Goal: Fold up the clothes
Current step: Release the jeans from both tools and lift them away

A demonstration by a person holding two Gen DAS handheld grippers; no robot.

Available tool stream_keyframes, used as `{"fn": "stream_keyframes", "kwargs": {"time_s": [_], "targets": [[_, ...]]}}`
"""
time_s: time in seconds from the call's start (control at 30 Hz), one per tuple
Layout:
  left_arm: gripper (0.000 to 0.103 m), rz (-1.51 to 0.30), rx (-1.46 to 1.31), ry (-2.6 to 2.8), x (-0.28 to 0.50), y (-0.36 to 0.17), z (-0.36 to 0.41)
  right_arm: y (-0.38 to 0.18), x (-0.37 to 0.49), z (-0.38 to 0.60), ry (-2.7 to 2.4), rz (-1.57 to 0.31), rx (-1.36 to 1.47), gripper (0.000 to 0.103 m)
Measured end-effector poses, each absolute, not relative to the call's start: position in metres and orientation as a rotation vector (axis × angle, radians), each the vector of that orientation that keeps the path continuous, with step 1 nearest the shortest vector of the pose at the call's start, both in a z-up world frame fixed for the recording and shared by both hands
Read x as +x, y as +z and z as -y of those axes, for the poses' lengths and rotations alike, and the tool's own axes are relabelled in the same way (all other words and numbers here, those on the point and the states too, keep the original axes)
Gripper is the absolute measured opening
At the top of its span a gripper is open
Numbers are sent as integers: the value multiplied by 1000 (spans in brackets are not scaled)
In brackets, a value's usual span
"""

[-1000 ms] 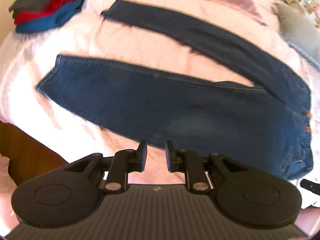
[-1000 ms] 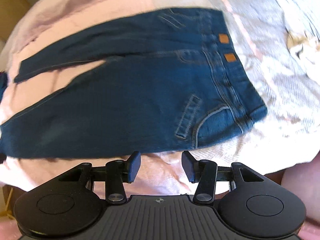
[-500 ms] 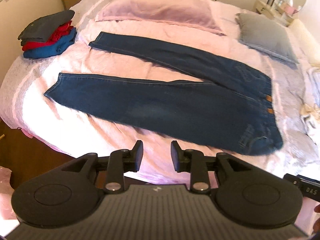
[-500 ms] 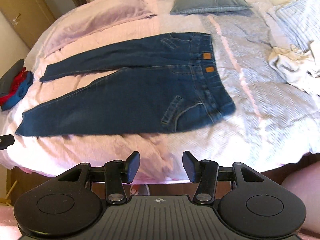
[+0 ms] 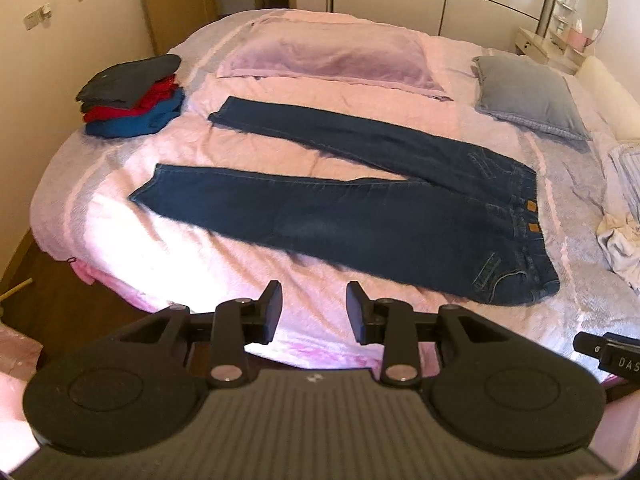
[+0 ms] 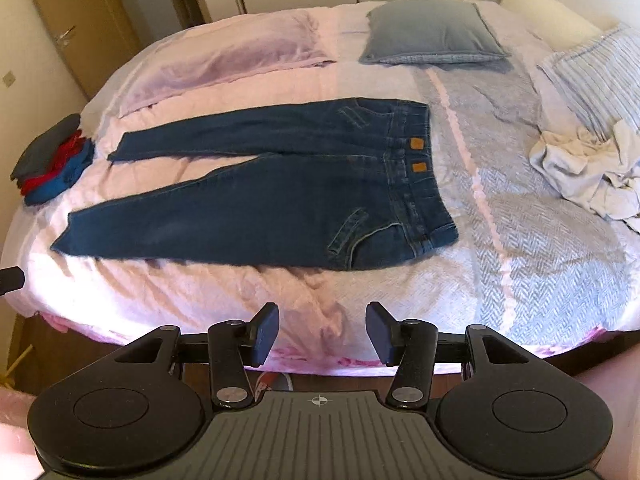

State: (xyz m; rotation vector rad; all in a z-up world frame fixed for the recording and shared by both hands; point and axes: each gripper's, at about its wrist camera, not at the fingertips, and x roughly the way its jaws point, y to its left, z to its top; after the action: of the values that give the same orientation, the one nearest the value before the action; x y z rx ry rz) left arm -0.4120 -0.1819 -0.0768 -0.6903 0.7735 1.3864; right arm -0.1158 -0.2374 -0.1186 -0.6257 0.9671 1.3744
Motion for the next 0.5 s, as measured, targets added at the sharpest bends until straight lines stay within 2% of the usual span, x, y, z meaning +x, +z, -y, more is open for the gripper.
{"fn": "stream_keyframes", "kwargs": {"time_s": [0.5], "targets": [[31, -829, -709, 1429, -426, -87, 201, -130, -129, 246, 1385, -1010, -690, 52]]}}
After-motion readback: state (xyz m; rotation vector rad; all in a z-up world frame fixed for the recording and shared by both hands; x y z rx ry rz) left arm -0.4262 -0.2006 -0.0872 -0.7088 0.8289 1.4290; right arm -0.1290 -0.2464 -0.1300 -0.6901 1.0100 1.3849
